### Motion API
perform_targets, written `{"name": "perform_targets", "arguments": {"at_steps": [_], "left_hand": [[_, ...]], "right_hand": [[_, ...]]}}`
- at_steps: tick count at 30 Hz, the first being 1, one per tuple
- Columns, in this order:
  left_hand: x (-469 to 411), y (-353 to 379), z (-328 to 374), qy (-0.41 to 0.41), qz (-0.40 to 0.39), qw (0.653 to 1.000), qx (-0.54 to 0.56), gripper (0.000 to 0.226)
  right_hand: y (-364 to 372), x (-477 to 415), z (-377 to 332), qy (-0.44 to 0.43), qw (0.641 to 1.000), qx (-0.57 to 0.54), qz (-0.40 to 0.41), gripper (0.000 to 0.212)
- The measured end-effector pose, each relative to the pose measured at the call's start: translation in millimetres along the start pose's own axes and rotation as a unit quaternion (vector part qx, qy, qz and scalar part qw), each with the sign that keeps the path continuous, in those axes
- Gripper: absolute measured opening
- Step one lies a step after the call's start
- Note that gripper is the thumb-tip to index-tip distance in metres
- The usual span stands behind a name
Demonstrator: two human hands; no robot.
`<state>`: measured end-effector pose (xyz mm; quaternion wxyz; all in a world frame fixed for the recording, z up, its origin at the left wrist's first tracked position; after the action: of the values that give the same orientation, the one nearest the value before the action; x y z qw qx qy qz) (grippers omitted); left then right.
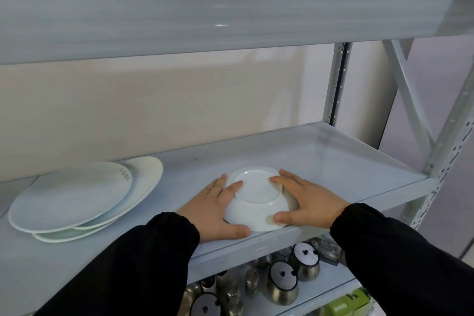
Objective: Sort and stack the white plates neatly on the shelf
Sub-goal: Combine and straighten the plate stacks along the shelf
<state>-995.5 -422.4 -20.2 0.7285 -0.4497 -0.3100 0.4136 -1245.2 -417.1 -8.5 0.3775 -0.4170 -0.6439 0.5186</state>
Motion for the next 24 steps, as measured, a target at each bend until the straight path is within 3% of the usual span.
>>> {"name": "perform_targets", "arguments": {"at_steps": [6,10,15,18,21,24], "left_hand": [[1.2,-1.7,-2.3,-0.018,0.031,0.999,0.023,0.130],[1.4,-3.2,-0.3,-0.027,0.029,0.998,0.043,0.132],[-0.3,-5.1,0.4,-0.007,0.051,0.995,0.084,0.135],[0.9,-7.3,1.4,0.010,0.065,0.990,0.124,0.135],[2.0,-13.3,-2.9,-0.002,0.109,0.965,0.240,0.121],[1.9,-16.3,-8.9,-0.028,0.148,0.908,0.391,0.105]], "right_hand": [[-0.2,0.6,-2.2,0.030,0.999,-0.012,0.003,0.121],[-3.3,1.1,-12.0,0.067,0.998,-0.011,-0.003,0.107],[-3.7,-8.1,-25.1,0.093,0.980,-0.173,0.041,0.099],[-1.6,-10.6,-24.9,0.097,0.934,-0.336,0.066,0.092],[-3.0,-11.3,-25.2,0.097,0.894,-0.429,0.091,0.069],[-1.5,-10.6,-26.9,0.096,0.889,-0.437,0.096,0.070]]}}
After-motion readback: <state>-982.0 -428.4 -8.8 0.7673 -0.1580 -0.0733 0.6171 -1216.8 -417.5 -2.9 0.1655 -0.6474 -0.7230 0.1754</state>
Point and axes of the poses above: each hand's wrist, its own x-axis away from the middle knuckle, its own y-axis out of the palm, z = x × y, the point moved 3 cm from there along -x, towards the middle knuckle, and after that the axes turned 11 degrees about x, right-handed, at the moved point
